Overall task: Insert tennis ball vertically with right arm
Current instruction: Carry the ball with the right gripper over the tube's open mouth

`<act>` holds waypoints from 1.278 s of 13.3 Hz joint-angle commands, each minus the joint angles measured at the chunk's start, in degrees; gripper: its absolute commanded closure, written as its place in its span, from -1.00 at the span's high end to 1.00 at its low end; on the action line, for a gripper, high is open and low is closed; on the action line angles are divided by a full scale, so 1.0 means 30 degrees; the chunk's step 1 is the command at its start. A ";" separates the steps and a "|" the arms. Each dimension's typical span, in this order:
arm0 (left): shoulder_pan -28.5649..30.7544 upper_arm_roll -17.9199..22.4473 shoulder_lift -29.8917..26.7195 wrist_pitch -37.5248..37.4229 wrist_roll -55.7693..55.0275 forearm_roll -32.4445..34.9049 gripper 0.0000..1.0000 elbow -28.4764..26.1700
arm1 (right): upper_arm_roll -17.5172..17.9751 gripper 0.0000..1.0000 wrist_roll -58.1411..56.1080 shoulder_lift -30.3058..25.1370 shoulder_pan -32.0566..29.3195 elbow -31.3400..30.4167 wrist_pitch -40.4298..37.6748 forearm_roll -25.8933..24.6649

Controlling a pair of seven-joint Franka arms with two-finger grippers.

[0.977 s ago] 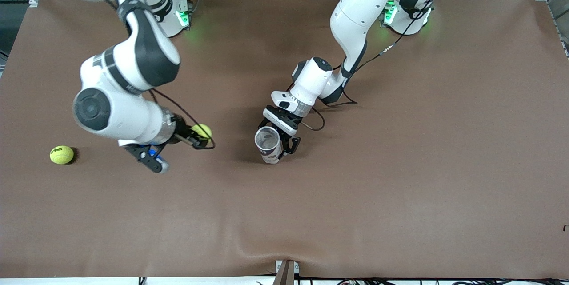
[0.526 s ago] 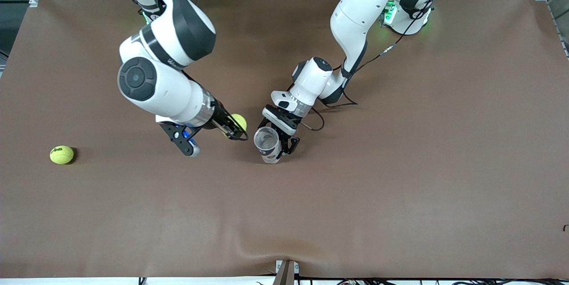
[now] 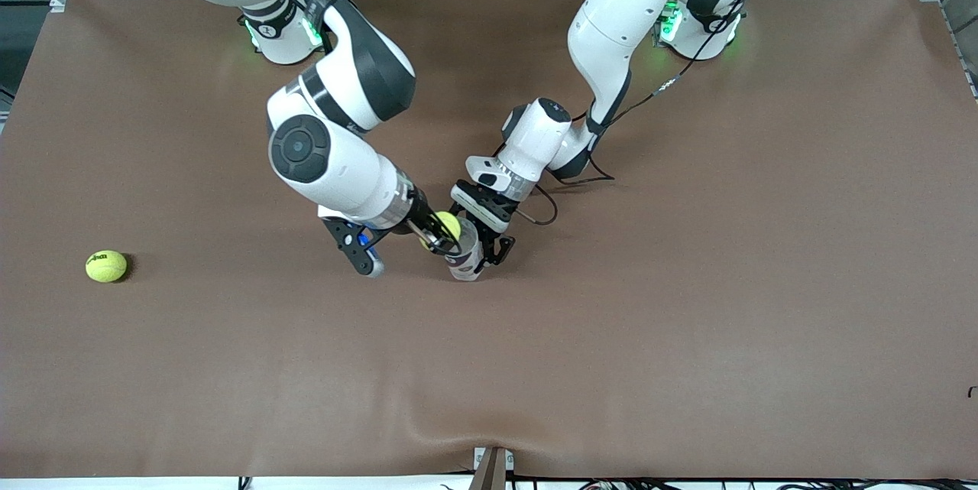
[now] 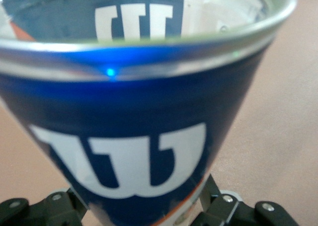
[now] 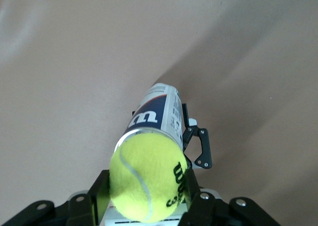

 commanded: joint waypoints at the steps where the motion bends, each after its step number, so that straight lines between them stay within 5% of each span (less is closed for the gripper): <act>1: 0.0029 -0.0018 -0.0067 0.0049 0.0051 0.0299 0.80 -0.0014 | -0.0165 -1.00 0.0494 0.0324 0.0380 0.0708 -0.0236 0.0276; 7: 0.0029 -0.0018 -0.0096 0.0078 0.0051 0.0299 0.80 -0.0073 | -0.0253 -0.85 0.0524 0.1085 0.0732 0.0679 0.0465 0.0100; 9: 0.0029 -0.0018 -0.0067 0.0078 0.0051 0.0299 0.80 -0.0073 | -0.0282 0.60 0.0523 0.1203 0.0586 0.0679 0.0525 0.0129; 11: 0.0029 -0.0018 -0.0067 0.0078 0.0051 0.0299 0.80 -0.0015 | -0.0282 1.00 0.0523 0.1116 0.0644 0.0708 0.0438 0.0071; 17: -0.0117 -0.0047 -0.0125 0.0049 0.0051 0.0328 0.80 -0.0014 | -0.0282 1.00 -0.0030 0.0852 -0.0904 0.3223 -0.3769 0.0188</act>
